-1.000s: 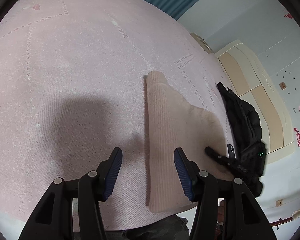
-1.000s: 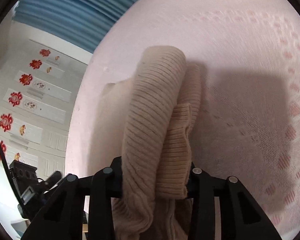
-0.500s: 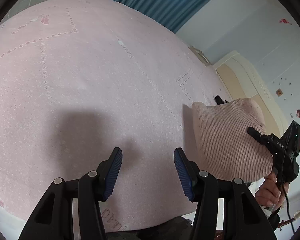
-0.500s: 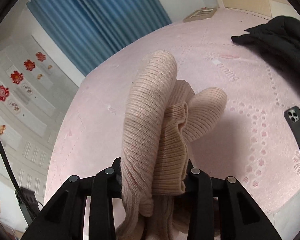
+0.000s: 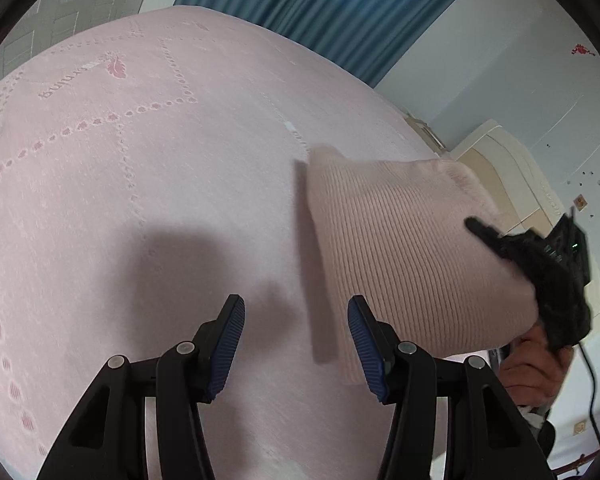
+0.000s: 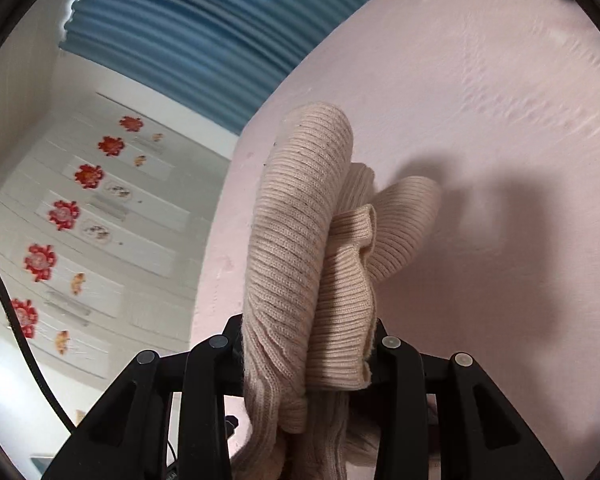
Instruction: Fold small clothes
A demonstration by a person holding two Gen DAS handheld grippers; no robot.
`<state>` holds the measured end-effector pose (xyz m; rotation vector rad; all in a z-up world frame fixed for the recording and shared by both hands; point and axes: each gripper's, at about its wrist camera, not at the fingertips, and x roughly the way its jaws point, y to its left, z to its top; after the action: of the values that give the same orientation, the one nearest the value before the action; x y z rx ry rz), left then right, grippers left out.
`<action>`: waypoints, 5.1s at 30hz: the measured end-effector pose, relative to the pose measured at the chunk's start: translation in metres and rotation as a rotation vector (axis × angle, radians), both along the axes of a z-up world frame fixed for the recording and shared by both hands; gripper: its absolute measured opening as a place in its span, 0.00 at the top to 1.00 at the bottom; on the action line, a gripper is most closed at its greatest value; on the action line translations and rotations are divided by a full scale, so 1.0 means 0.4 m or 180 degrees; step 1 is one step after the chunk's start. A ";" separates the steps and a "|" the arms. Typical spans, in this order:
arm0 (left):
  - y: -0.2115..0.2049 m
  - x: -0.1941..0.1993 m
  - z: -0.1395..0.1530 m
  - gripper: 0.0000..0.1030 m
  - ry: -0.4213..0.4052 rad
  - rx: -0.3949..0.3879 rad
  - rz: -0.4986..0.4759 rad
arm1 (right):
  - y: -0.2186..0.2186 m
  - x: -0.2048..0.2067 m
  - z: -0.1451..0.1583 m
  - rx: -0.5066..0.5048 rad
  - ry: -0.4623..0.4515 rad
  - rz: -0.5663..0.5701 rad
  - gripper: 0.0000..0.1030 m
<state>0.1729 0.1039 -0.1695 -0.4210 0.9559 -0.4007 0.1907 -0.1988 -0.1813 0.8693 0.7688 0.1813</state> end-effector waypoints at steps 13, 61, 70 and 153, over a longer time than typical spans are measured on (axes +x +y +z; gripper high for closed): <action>-0.075 0.055 -0.158 0.50 0.0233 -0.0242 -0.0115 | -0.205 -0.092 -0.149 -0.0789 0.0193 -0.0235 0.51; -0.281 -0.086 -0.163 0.68 0.0024 0.0884 -0.0718 | -0.033 -0.289 -0.197 -0.1789 0.0239 0.0378 0.69; -0.228 -0.064 -0.172 0.93 0.0116 0.0486 -0.0544 | -0.032 -0.221 -0.223 -0.1454 0.0181 0.0336 0.74; -0.386 0.165 -0.110 0.78 -0.0890 0.1122 -0.0682 | -0.055 0.069 -0.174 -0.2340 -0.0059 0.0418 0.73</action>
<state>0.2389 -0.0505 -0.2134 0.0594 0.7792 -0.4611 0.2185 -0.2207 -0.2510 0.1209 0.7957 0.0132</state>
